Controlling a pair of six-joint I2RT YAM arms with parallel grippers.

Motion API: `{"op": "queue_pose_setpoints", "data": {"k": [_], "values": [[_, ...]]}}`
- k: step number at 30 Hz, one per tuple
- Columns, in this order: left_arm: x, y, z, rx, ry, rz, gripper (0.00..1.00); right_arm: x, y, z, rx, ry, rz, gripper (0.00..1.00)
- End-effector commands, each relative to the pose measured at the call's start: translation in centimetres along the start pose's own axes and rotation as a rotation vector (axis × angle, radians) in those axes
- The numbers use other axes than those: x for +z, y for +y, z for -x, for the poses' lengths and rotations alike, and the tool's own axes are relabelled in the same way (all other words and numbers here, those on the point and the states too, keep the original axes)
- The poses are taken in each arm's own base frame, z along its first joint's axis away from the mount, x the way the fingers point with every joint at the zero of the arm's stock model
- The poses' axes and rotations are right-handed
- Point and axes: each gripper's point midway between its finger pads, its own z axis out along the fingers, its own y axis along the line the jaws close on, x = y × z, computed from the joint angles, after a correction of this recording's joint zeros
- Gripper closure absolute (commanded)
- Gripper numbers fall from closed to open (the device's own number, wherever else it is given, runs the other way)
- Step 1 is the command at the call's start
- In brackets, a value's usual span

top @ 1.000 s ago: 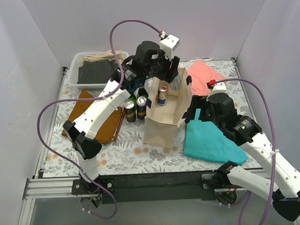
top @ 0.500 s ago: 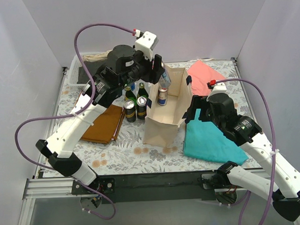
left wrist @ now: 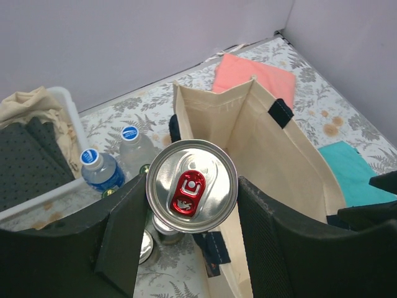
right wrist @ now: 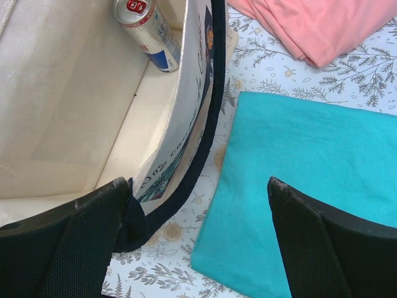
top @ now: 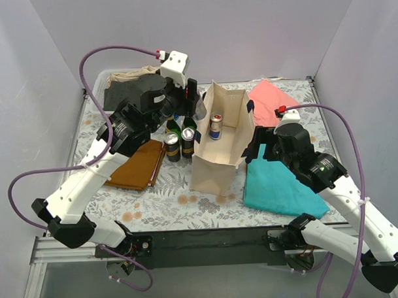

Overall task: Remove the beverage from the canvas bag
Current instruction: Place the drink at the center of the board.

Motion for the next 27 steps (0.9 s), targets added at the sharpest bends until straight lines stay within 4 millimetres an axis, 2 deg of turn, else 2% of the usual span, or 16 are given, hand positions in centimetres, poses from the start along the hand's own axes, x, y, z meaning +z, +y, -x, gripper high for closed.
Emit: {"op": "queue_pose_setpoints", "data": {"k": [1, 5, 15, 20, 27], "values": [[-4.0, 2.9, 5.0, -0.083, -0.201, 0.121, 1.00, 0.3, 0.2, 0.4, 0.007, -0.012, 0.002, 0.02], [-5.5, 4.1, 4.9, -0.093, -0.232, 0.165, 1.00, 0.5, 0.4, 0.4, 0.009, -0.009, 0.009, 0.02], [-5.4, 5.7, 1.8, -0.078, -0.155, 0.261, 1.00, 0.9, 0.8, 0.6, 0.013, -0.005, 0.017, 0.02], [-5.1, 5.6, -0.4, -0.091, -0.090, 0.261, 1.00, 1.0, 0.9, 0.6, 0.010, -0.003, 0.018, 0.03], [-5.7, 4.8, -2.4, -0.095, -0.037, 0.201, 1.00, 1.3, 1.1, 0.6, 0.003, 0.006, 0.022, 0.03]]}}
